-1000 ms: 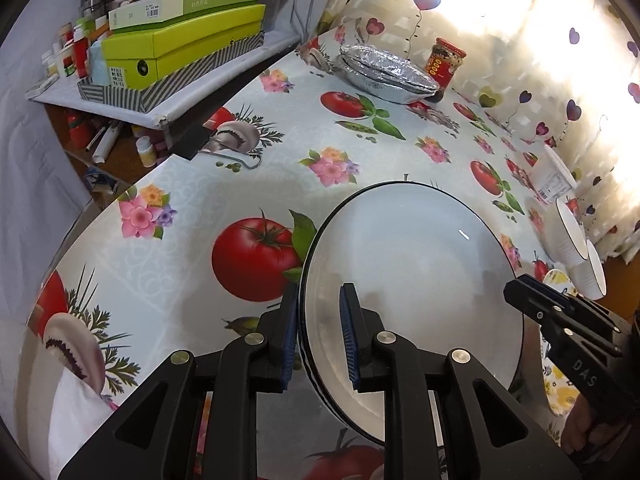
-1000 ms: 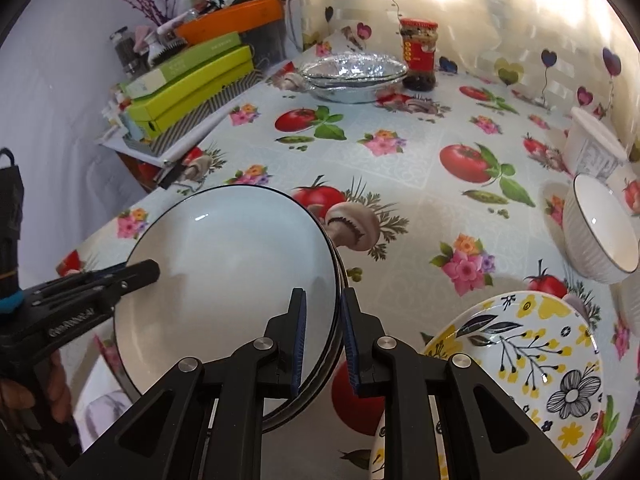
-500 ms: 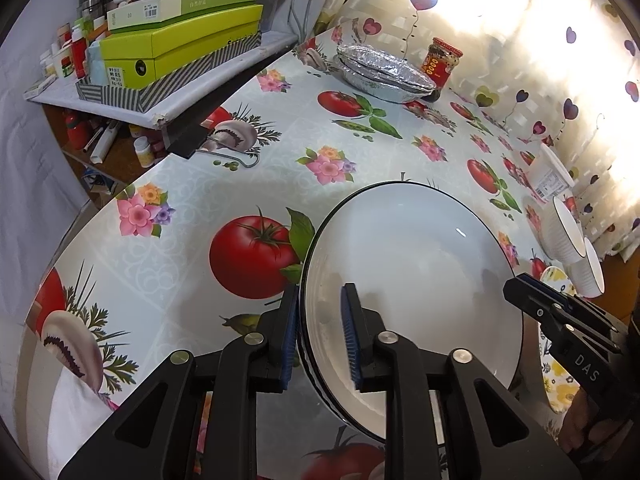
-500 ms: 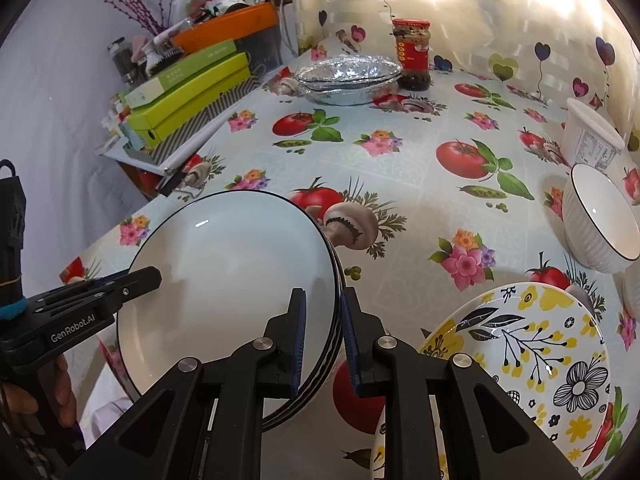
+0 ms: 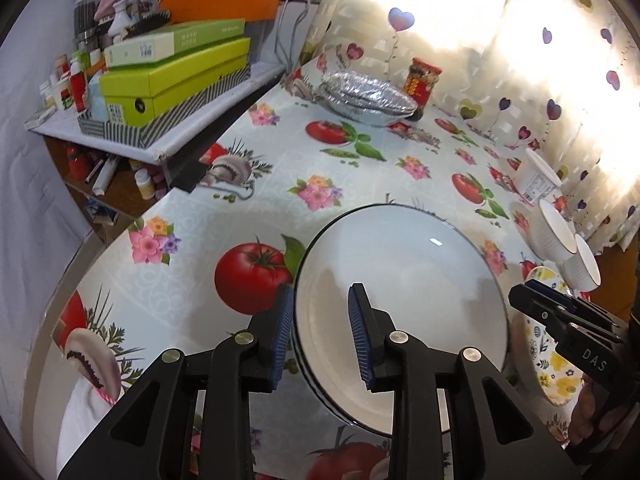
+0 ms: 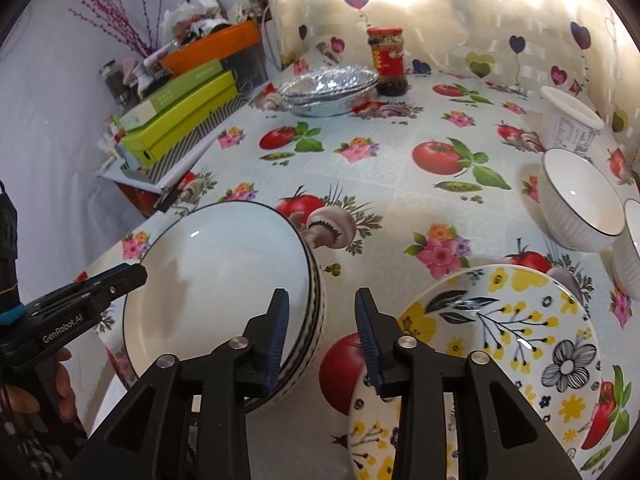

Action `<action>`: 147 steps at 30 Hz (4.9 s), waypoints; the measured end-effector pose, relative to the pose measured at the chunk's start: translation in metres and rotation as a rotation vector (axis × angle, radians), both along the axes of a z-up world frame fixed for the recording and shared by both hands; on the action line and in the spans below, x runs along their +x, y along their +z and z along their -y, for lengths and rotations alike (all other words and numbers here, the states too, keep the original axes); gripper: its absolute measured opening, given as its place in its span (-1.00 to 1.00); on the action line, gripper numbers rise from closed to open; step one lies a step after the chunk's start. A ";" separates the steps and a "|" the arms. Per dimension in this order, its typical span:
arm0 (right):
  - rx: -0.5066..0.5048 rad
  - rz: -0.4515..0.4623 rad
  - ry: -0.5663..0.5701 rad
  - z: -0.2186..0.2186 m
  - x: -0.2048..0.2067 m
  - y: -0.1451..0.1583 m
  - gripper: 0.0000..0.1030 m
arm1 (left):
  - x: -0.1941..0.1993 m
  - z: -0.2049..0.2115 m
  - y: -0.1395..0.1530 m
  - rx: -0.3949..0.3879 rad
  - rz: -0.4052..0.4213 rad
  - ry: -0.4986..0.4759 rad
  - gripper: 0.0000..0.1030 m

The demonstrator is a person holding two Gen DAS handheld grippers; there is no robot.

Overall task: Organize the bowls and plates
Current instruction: 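Lower the plate stack and open the left tool while the right tool releases its stack, then move both tools past the yellow floral plate toward the white bowls, then close the left tool on a white bowl rim while the right tool approaches another bowl, then close the right tool on a white bowl rim while the left tool holds its bowl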

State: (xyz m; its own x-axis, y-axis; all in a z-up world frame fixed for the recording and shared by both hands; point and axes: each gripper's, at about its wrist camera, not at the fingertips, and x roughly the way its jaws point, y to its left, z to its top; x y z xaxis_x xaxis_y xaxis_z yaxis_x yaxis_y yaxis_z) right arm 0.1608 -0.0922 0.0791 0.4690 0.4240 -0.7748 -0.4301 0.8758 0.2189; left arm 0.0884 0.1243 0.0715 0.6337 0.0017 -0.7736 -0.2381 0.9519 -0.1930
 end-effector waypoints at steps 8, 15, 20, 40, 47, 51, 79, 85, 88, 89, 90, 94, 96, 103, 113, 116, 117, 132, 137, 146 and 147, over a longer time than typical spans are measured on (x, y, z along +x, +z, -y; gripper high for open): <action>0.004 0.038 -0.081 0.031 -0.013 0.012 -0.19 | -0.008 0.016 0.019 0.015 0.070 -0.034 -0.42; -0.008 0.088 -0.183 0.067 -0.032 0.021 -0.11 | -0.005 0.050 0.028 -0.003 0.098 -0.147 -0.42; -0.033 0.093 -0.270 0.097 -0.041 0.018 -0.09 | 0.005 0.085 0.025 -0.012 0.090 -0.264 -0.42; -0.061 0.015 -0.474 0.176 -0.053 -0.020 -0.07 | 0.041 0.175 -0.007 -0.020 -0.012 -0.492 -0.42; -0.044 -0.006 -0.461 0.182 -0.046 -0.031 -0.49 | 0.049 0.188 -0.016 -0.008 -0.050 -0.493 -0.40; -0.005 -0.011 -0.422 0.184 -0.047 -0.031 -0.72 | 0.050 0.188 -0.017 -0.021 -0.054 -0.476 -0.40; 0.059 0.055 -0.425 0.233 -0.033 0.007 -0.65 | 0.087 0.213 0.018 -0.043 -0.002 -0.510 -0.23; 0.027 0.106 -0.429 0.243 0.001 0.023 -0.65 | 0.128 0.226 0.029 -0.039 0.012 -0.524 -0.23; 0.026 0.126 -0.429 0.251 0.021 0.031 -0.65 | 0.143 0.235 0.029 -0.054 0.003 -0.534 -0.23; 0.028 0.129 -0.429 0.253 0.026 0.032 -0.65 | 0.146 0.238 0.029 -0.058 0.001 -0.534 -0.23; 0.027 0.133 -0.430 0.256 0.034 0.035 -0.65 | 0.151 0.242 0.028 -0.061 -0.002 -0.541 -0.23; 0.030 0.135 -0.401 0.263 0.058 0.042 -0.65 | 0.167 0.252 0.024 -0.060 -0.024 -0.545 -0.23; 0.061 0.125 -0.375 0.267 0.068 0.045 -0.65 | 0.176 0.257 0.021 -0.072 -0.036 -0.545 -0.23; 0.050 0.092 -0.337 0.273 0.109 0.044 -0.65 | 0.197 0.266 0.010 -0.084 -0.061 -0.538 -0.23; 0.024 0.049 -0.276 0.252 0.155 0.020 -0.65 | 0.212 0.272 -0.006 -0.100 -0.099 -0.525 -0.23; -0.005 0.035 -0.264 0.246 0.164 0.011 -0.65 | 0.213 0.271 -0.008 -0.112 -0.099 -0.521 -0.23; -0.011 0.029 -0.264 0.245 0.167 0.007 -0.65 | 0.214 0.272 -0.008 -0.111 -0.098 -0.519 -0.23; -0.078 0.014 -0.252 0.234 0.188 -0.013 -0.64 | 0.220 0.271 -0.012 -0.137 -0.105 -0.511 -0.23; -0.090 0.010 -0.253 0.232 0.190 -0.016 -0.65 | 0.220 0.273 -0.011 -0.135 -0.098 -0.507 -0.39; -0.062 -0.008 -0.233 0.223 0.187 -0.016 -0.65 | 0.220 0.268 -0.014 -0.140 -0.101 -0.483 -0.60; -0.050 -0.014 -0.232 0.223 0.187 -0.016 -0.65 | 0.219 0.267 -0.014 -0.141 -0.102 -0.481 -0.60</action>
